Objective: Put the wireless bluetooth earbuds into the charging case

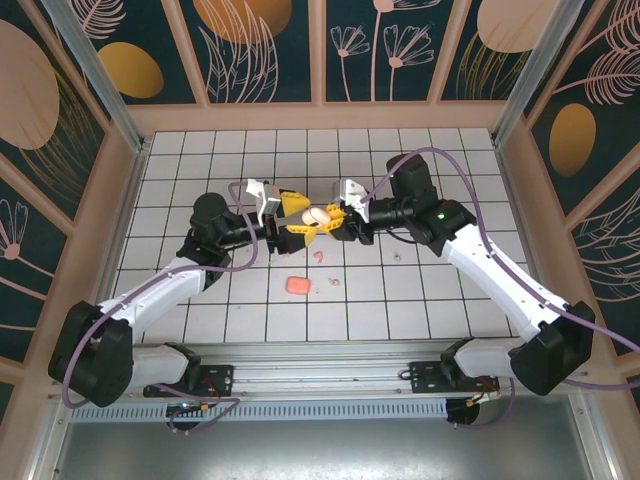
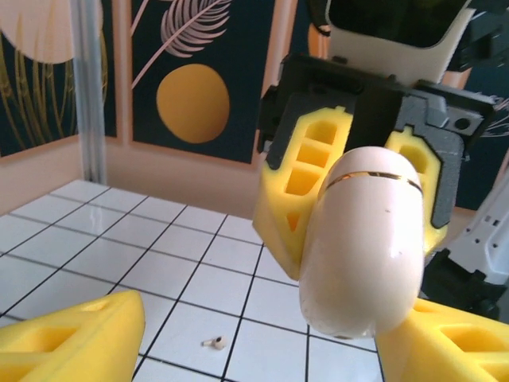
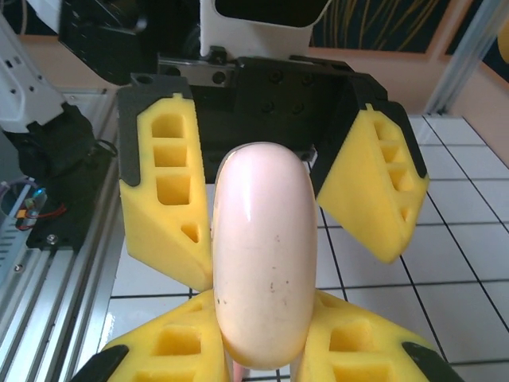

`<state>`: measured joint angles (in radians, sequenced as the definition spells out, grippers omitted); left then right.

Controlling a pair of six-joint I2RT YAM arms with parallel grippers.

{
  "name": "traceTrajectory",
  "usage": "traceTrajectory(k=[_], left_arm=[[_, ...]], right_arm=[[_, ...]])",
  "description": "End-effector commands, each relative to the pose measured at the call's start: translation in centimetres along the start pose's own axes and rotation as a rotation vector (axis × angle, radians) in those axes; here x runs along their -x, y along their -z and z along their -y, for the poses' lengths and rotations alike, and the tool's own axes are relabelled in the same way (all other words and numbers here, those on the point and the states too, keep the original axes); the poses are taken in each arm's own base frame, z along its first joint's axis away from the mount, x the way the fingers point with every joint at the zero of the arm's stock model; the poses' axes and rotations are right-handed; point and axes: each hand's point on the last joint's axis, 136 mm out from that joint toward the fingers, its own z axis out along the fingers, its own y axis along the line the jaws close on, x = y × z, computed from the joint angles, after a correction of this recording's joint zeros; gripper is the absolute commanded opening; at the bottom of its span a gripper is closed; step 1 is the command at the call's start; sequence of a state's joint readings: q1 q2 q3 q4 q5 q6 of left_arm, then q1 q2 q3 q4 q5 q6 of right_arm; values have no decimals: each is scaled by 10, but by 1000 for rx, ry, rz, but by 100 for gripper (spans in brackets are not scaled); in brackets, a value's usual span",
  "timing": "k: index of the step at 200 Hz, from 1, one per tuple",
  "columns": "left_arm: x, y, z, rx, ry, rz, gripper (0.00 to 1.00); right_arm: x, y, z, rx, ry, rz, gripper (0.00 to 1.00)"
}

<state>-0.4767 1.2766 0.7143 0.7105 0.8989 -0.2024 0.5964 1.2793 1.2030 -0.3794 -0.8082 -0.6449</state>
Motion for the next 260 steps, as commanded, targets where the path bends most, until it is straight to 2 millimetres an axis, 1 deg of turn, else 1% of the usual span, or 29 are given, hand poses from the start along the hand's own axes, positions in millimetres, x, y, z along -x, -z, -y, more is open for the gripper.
traceTrajectory(k=[1,37,57,86,107,131,157,184,227,260], left_arm=[[-12,4,-17,108,-25,-37,76],[-29,7,-25,156,-28,-86,78],[-41,10,-25,161,-32,-107,78],[-51,14,-30,202,-28,-118,79],[-58,11,-28,174,-12,-140,78],[-57,6,-26,133,11,-148,78],[-52,5,-24,120,6,-143,76],[-53,7,-22,125,-23,-146,76],[-69,7,-24,111,-6,-217,74],[-80,7,-26,103,-2,-273,71]], right_arm=[[-7,7,-1,-39,-50,-48,15],[-22,11,12,-150,-134,-104,15],[-29,14,17,-206,-184,-123,14],[-40,14,15,-249,-256,-146,14],[-48,15,14,-286,-297,-165,14],[-53,18,13,-326,-320,-176,14],[-49,24,13,-352,-305,-170,13],[-51,24,11,-339,-275,-194,13],[-61,13,5,-261,-215,-271,13],[-71,8,3,-215,-156,-333,13]])
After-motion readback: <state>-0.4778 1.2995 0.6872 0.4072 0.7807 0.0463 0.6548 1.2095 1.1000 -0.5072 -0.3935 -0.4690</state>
